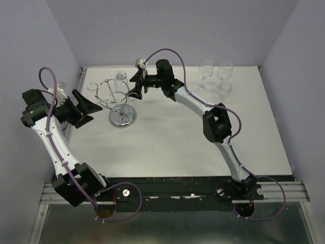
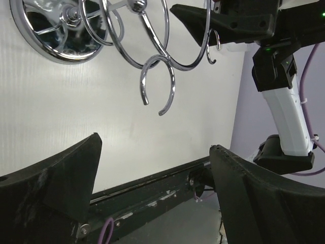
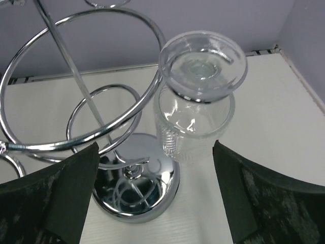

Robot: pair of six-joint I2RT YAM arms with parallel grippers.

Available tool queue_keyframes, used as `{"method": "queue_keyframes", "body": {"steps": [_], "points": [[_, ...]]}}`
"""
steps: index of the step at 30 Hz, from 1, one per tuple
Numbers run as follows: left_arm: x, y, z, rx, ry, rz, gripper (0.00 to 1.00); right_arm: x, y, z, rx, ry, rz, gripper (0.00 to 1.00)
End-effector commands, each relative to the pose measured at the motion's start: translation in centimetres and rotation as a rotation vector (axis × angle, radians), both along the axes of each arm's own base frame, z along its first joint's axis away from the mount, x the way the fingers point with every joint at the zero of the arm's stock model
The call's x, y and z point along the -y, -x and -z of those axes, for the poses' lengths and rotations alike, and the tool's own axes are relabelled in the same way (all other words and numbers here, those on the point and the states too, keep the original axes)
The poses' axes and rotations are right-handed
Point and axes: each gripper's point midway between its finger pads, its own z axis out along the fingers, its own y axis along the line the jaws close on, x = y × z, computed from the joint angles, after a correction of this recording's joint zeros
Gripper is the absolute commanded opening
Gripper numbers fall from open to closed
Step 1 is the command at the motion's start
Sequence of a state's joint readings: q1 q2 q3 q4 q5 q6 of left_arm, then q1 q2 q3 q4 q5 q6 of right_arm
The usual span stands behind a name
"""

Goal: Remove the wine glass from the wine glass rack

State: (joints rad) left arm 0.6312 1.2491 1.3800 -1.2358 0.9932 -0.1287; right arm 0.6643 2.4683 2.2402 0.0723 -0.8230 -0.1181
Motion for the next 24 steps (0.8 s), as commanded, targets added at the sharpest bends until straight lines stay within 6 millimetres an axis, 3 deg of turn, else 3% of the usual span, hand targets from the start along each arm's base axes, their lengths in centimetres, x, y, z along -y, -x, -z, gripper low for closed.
{"method": "queue_keyframes", "body": {"steps": [1,8,24], "points": [[-0.9,0.3,0.3,0.009,-0.088,-0.019,0.99,-1.0,-1.4,-1.7,0.009,-0.156,0.050,1.00],[-1.4,0.0,0.3,0.007,-0.100,-0.038,0.99,-2.1,-2.1,-0.3,-0.014,-0.173,0.078,1.00],[-2.2,-0.8,0.5,0.012,-0.087,-0.077,0.99,-3.5,-3.9,-0.8,0.005,-0.193,0.193,0.99]]}}
